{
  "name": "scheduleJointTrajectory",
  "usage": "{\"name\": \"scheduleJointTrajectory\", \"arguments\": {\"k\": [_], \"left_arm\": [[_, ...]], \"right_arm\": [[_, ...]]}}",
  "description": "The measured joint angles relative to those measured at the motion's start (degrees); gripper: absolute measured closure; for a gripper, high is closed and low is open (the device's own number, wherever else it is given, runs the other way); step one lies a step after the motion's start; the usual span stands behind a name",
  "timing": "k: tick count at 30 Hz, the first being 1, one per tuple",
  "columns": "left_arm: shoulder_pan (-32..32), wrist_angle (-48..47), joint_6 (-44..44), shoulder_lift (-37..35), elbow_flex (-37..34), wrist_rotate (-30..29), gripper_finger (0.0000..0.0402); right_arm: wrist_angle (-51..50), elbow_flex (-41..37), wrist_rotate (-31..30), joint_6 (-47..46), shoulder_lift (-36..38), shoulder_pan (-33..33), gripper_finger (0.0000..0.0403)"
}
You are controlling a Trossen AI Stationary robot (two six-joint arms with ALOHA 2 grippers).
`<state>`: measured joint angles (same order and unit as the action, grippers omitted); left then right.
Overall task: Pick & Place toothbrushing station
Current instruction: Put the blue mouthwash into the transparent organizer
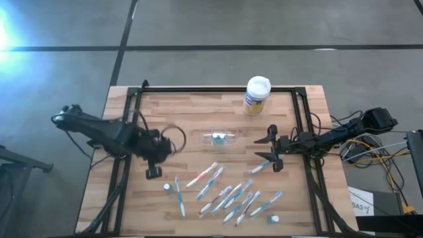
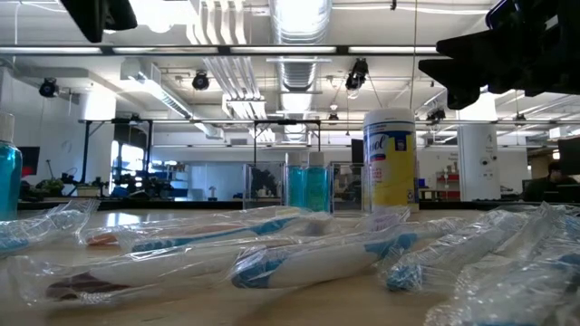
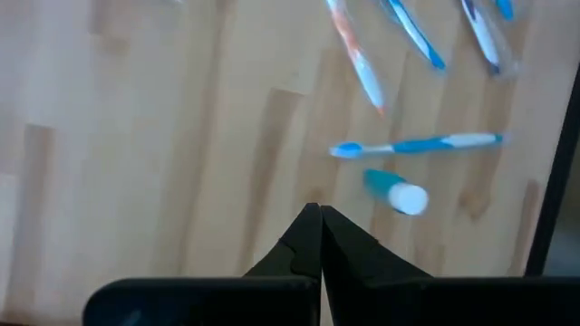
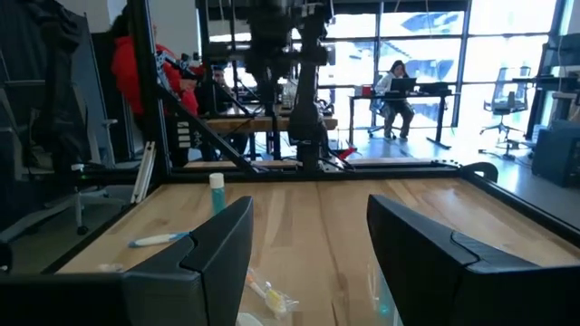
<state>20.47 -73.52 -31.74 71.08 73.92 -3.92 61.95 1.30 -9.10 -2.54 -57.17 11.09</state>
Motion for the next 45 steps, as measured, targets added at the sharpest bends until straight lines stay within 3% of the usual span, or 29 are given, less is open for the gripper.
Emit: {"name": "scheduleJointTrajectory", "arguments": {"k": [5, 15, 26, 34, 45], "left_arm": [[5.58, 2.54, -1.50, 6.08, 1.49, 0.52, 0.0396], [10.77, 4.21, -4.43, 16.11, 9.23, 1.57, 0.0361], [13.14, 5.99, -5.95, 22.59, 15.60, 2.88, 0.0255], [13.14, 6.08, -9.41, 23.18, 10.97, 5.16, 0.0185], [13.07, 5.99, -12.28, 22.80, 5.46, 8.40, 0.0174]], "right_arm": [[-0.04, 0.00, 0.00, 0.78, 0.00, -0.02, 0.0188], [-0.07, 0.00, -0.02, 2.70, 0.00, -0.04, 0.0188], [-0.07, 0.00, -0.02, 2.73, 0.00, -0.04, 0.0188], [-0.07, 0.00, -0.02, 2.37, 0.00, -0.04, 0.0188], [0.47, 0.00, -0.07, 5.50, 0.02, -2.07, 0.0188]]}}
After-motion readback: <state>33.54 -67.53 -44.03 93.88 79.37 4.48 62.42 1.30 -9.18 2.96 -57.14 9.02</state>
